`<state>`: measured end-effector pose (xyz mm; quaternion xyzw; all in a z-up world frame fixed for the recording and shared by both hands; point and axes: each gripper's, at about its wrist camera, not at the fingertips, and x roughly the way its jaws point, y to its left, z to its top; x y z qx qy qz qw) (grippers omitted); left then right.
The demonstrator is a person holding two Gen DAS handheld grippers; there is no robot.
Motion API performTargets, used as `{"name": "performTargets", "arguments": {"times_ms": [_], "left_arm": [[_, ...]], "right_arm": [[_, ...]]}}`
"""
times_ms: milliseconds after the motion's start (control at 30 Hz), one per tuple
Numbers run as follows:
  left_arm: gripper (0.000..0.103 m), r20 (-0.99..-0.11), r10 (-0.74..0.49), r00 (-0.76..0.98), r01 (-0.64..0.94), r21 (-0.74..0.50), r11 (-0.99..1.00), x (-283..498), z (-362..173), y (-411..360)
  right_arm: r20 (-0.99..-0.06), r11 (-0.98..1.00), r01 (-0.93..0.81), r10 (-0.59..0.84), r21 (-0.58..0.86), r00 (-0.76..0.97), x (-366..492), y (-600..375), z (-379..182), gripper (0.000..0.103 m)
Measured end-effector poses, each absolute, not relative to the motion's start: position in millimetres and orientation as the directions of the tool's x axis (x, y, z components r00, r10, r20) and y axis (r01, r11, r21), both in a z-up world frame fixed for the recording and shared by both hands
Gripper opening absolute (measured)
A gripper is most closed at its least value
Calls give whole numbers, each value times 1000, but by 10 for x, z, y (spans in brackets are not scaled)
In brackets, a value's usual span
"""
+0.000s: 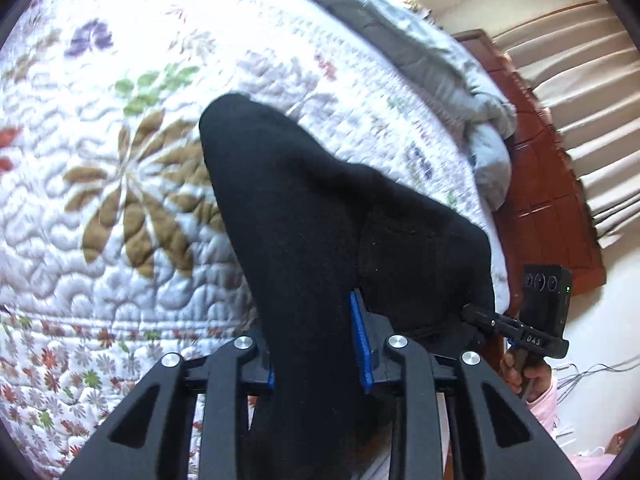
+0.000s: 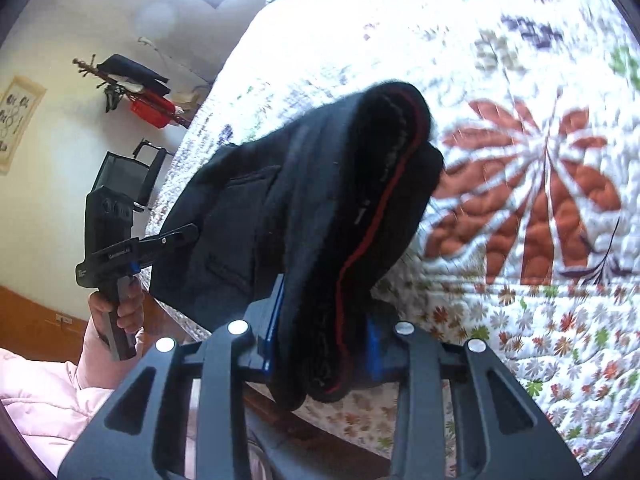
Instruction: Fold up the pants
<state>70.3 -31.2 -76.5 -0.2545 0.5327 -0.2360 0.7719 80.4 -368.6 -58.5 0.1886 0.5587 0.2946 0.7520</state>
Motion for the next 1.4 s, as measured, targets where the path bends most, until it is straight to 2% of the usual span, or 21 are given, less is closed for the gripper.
{"name": "performTargets", "arguments": {"times_ms": [233, 400, 567, 833, 933, 1000, 1067, 1167, 1233, 1300, 1400], "left_arm": [[29, -644, -651, 401, 136, -661, 738, 1077, -428, -337], [29, -643, -625, 443, 140, -639, 757, 1562, -364, -335], [29, -674, -585, 451, 126, -601, 789, 1927, -456, -293], [30, -730, -557, 396, 103, -567, 817, 2168, -941, -245], [34, -734, -562, 383, 119, -564, 817, 2171, -1063, -249], [41, -758, -540, 366, 127, -535, 835, 2175, -1147, -294], [45, -772, -519, 367, 128, -511, 850, 2162, -1226, -324], [51, -764, -529, 369, 91, -537, 839, 2160, -1323, -292], [53, -774, -507, 379, 98, -511, 854, 2132, -1323, -318], [56, -785, -484, 387, 92, -490, 867, 2088, -1274, -310], [62, -807, -440, 394, 53, -457, 888, 2015, -1161, -283]], "right_arm": [[-710, 761, -291, 648, 580, 277, 1207, -3704, -174, 32], [-718, 777, -321, 626, 541, 304, 1747, -3655, -74, 32], [-740, 787, -312, 612, 533, 278, 2275, -3590, -331, 32], [-759, 782, -255, 619, 570, 203, 2650, -3619, -894, 33], [-754, 773, -230, 631, 591, 183, 2646, -3719, -1096, 34], [-755, 772, -202, 634, 603, 167, 2631, -3767, -1234, 37], [-714, 735, -157, 678, 659, 174, 2615, -3852, -1362, 40], [-700, 724, -139, 689, 675, 189, 2588, -3879, -1425, 42], [-706, 730, -139, 683, 669, 187, 2583, -3865, -1410, 47], [-720, 745, -140, 667, 652, 192, 2551, -3827, -1332, 59], [-768, 803, -163, 596, 573, 234, 2428, -3775, -1116, 63]]}}
